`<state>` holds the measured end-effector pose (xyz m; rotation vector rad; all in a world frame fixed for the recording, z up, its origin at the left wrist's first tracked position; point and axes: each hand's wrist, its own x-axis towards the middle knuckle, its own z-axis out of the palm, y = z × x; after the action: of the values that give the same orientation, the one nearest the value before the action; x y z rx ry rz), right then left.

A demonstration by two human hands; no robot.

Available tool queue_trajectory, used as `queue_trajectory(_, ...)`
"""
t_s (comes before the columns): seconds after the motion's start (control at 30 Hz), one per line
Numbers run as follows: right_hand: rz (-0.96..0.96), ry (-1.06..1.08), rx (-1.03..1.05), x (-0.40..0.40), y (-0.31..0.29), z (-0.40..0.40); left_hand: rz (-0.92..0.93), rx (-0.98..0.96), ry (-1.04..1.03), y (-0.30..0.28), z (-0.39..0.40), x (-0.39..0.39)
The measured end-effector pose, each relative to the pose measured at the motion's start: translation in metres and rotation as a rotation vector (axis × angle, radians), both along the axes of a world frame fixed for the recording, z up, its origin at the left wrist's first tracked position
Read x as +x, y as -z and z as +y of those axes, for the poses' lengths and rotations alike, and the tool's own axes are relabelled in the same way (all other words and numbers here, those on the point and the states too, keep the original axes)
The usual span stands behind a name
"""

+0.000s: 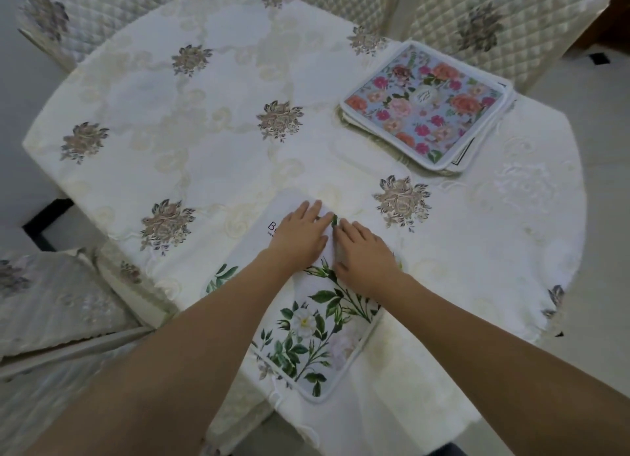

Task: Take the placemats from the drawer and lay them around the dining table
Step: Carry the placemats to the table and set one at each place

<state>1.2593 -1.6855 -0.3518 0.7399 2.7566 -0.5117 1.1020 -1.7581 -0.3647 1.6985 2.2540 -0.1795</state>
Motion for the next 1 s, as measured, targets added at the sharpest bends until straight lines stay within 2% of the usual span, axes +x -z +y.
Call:
queue_trajectory(0.1,-0.011,-0.009,-0.014,0.009,0.001,0.002,0.001,-0.031,0.008,-0.005,-0.003,-0.004)
queue_trajectory(0.43,0.092,0.067,0.003,0.081,0.007,-0.007,-0.024,-0.102,-0.162,-0.011,-0.028,-0.037)
queue_trajectory(0.67,0.124,0.126,-0.063,0.081,0.002,-0.01,-0.061,-0.099,-0.22,-0.015,-0.04,-0.032)
queue_trajectory(1.0,0.05,0.13,-0.076,0.087,-0.003,-0.057,-0.057,-0.118,-0.276,-0.012,-0.127,-0.013)
